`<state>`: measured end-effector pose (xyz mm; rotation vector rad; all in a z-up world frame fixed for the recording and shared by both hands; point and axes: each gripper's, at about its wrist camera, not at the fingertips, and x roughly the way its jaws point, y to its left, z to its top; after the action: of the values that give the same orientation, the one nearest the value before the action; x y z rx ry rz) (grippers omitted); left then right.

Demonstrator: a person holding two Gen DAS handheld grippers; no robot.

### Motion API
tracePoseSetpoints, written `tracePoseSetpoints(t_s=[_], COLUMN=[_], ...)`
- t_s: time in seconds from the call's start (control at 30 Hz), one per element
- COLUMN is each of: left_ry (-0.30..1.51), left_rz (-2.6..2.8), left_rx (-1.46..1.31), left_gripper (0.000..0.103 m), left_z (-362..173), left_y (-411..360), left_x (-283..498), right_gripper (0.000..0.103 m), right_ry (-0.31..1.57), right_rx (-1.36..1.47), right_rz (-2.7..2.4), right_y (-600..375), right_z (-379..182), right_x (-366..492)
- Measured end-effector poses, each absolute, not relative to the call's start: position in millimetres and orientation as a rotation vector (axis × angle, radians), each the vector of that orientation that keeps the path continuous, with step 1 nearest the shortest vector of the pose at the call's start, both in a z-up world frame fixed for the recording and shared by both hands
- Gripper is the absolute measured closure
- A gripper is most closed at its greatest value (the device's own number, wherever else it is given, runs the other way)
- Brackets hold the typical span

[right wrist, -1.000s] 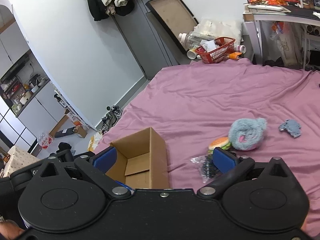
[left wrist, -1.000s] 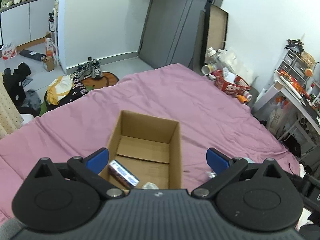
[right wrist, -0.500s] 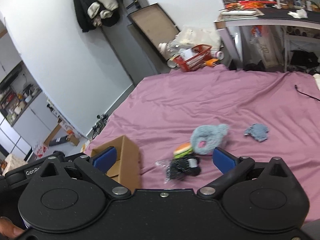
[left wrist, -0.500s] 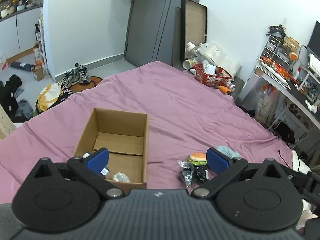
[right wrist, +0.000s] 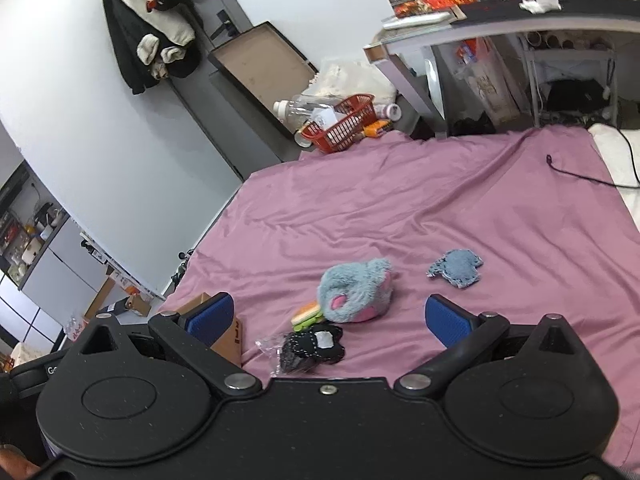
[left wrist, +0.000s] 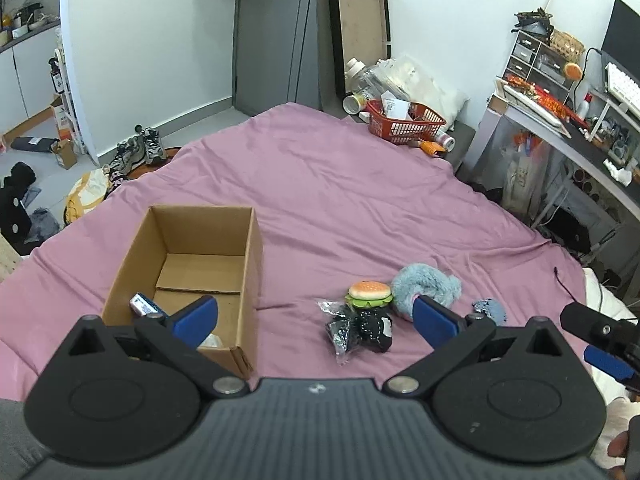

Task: Organize soft objects
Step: 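Move both tools back toward the black plush and burger toy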

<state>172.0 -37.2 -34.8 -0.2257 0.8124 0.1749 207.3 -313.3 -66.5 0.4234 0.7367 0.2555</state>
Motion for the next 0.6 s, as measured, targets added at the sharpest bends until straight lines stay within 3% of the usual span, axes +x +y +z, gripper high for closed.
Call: tracePoseSetpoints(t_s=[0.6], left_ry=[0.891], left_rz=[0.154], left_rx=[-0.205], left_gripper=[0.001], left_z=[-88.8], left_y=[-61.3], left_x=[215.9], right_gripper=[0.0], right_ry=[0.826], right_rx=[0.62], right_rz=[0.223], right_y=[-350.7], right_z=[-122.7], right_x=[245.1])
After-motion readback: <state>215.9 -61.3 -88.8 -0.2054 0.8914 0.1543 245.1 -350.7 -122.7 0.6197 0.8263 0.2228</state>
